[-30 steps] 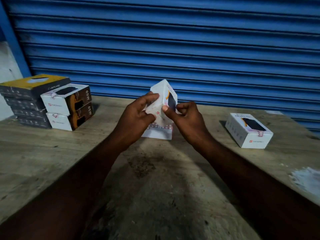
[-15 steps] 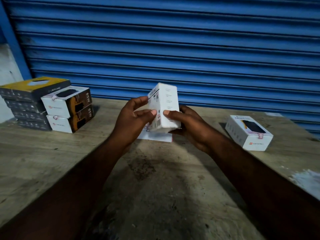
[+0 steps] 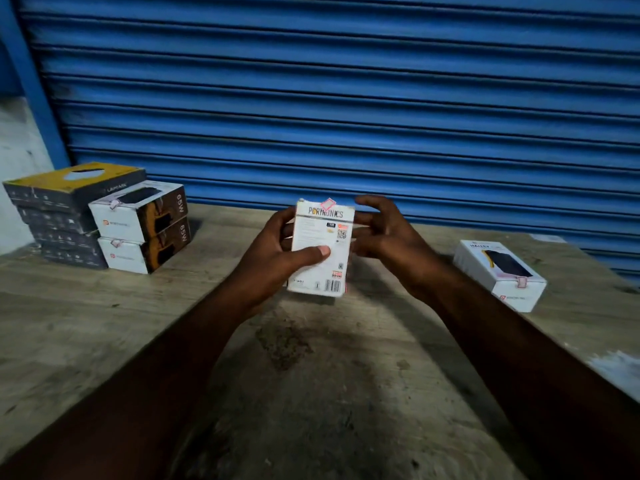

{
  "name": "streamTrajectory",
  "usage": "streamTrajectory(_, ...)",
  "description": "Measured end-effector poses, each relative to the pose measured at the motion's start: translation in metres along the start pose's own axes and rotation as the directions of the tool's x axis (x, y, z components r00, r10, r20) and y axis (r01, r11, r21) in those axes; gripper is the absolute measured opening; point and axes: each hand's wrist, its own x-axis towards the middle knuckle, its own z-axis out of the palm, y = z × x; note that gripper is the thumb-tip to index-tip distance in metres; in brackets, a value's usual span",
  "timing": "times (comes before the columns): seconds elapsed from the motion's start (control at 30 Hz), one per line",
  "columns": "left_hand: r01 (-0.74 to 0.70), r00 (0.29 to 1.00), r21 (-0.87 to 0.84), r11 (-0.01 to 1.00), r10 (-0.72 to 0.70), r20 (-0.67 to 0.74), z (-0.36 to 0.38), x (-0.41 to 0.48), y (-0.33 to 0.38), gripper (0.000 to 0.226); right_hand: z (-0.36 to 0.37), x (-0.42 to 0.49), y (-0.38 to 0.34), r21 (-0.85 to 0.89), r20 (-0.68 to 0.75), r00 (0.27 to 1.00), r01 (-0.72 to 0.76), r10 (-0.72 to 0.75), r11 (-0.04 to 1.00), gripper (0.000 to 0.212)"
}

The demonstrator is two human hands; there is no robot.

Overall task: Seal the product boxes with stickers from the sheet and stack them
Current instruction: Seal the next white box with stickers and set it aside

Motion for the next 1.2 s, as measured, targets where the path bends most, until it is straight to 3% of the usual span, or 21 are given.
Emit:
streamTrajectory(0.17,-0.043,0.999,0.073,0.996,0.044,-0.015,0.0,-0.001,-0.002,0.078,-0.001,0.0,-0.003,-0.111,0.079,0.983,0.172,-0.164,0.979,0.043)
streamTrajectory(0.3,-0.049,0.999,0.062,0.997,0.05,-0.016,0.004,-0.002,-0.003,0.079,0.003,-0.002,-0.007,-0.232,0.049,0.954,0.299,-0.295,0.926,0.029)
streamTrajectory(0.6,-0.053,0.998,0.134,0.989,0.059,-0.036,0.002,-0.001,-0.002,0.082,0.008,-0.003,-0.013,-0.36,-0.004,0.915,0.374,-0.403,0.854,0.011)
streamTrajectory(0.67,-0.068,0.997,0.161,0.985,0.073,-0.028,0.001,-0.002,-0.002,0.083,0.008,-0.004,-0.014,-0.463,-0.017,0.886,0.404,-0.464,0.789,0.006)
streamTrajectory(0.8,-0.067,0.997,0.181,0.981,0.072,-0.021,0.001,-0.002,-0.001,0.084,0.003,-0.005,-0.019,-0.671,0.091,0.789,0.499,-0.608,0.548,0.007)
streamTrajectory(0.9,-0.075,0.997,0.152,0.986,0.076,-0.006,0.001,-0.003,0.003,0.086,0.003,-0.006,-0.023,-0.673,0.121,0.778,0.521,-0.617,0.525,0.007)
streamTrajectory(1.0,-0.217,0.976,0.168,0.962,0.207,0.073,0.006,-0.008,0.007,0.089,0.003,-0.007,-0.028,-0.65,0.122,0.793,0.518,-0.597,0.556,0.008)
streamTrajectory(1.1,-0.326,0.943,0.181,0.928,0.304,0.137,0.011,-0.013,0.012,0.059,0.0,-0.009,-0.035,-0.64,0.126,0.81,0.508,-0.573,0.577,0.007)
streamTrajectory(1.2,-0.34,0.94,0.158,0.927,0.328,0.097,0.012,-0.015,0.015,0.033,-0.001,-0.011,-0.042,-0.632,0.137,0.83,0.493,-0.54,0.598,0.007)
